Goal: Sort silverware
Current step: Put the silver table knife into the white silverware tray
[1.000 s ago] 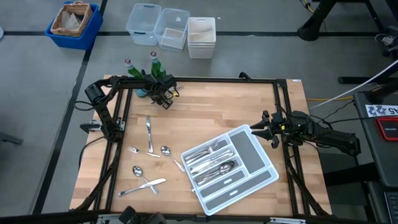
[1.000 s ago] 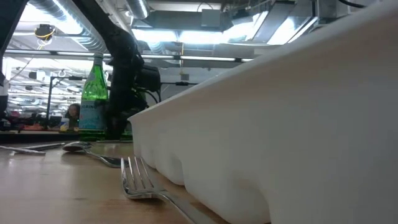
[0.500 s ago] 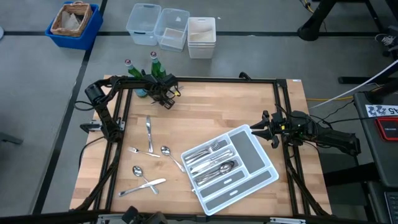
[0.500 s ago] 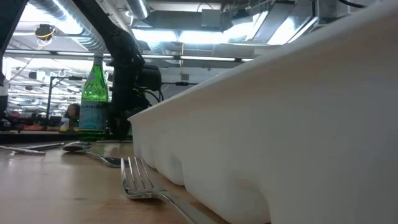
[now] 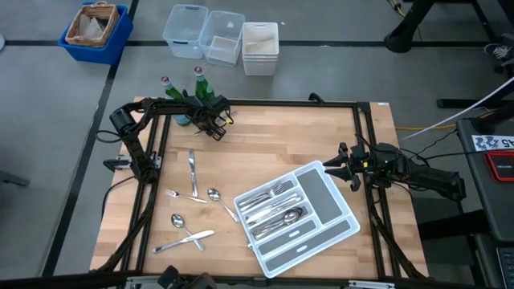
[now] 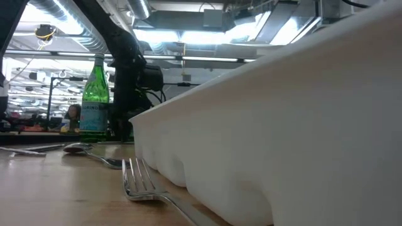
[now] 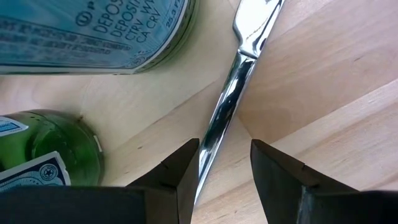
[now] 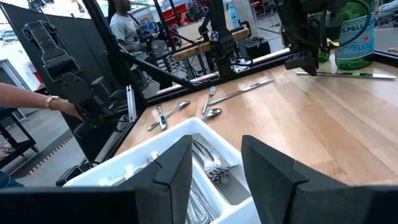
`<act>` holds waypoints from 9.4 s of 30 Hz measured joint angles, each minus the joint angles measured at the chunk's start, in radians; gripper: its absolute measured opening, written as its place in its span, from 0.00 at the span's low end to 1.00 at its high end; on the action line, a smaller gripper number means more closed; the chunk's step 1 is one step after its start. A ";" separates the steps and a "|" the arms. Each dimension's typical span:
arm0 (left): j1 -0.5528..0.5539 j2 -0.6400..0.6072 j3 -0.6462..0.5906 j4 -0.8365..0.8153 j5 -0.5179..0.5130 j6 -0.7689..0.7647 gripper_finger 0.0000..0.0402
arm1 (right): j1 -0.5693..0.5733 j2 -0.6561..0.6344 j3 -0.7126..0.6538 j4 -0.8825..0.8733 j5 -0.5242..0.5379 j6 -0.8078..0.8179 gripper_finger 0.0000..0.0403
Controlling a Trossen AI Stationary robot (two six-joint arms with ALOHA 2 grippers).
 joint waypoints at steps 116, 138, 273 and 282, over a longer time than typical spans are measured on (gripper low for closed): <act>-0.044 0.114 -0.017 0.560 -0.072 -0.686 0.33 | 0.000 0.000 0.000 0.000 0.000 0.000 0.35; -0.209 0.116 -0.015 0.568 0.137 -0.808 0.33 | 0.000 0.000 0.000 0.000 0.000 0.000 0.35; -0.302 0.024 0.133 -0.054 0.286 -0.727 0.07 | 0.000 0.000 0.000 0.006 0.004 0.000 0.35; -0.295 0.022 0.260 -0.023 0.370 -0.581 0.07 | 0.000 0.000 0.000 0.006 0.004 0.000 0.35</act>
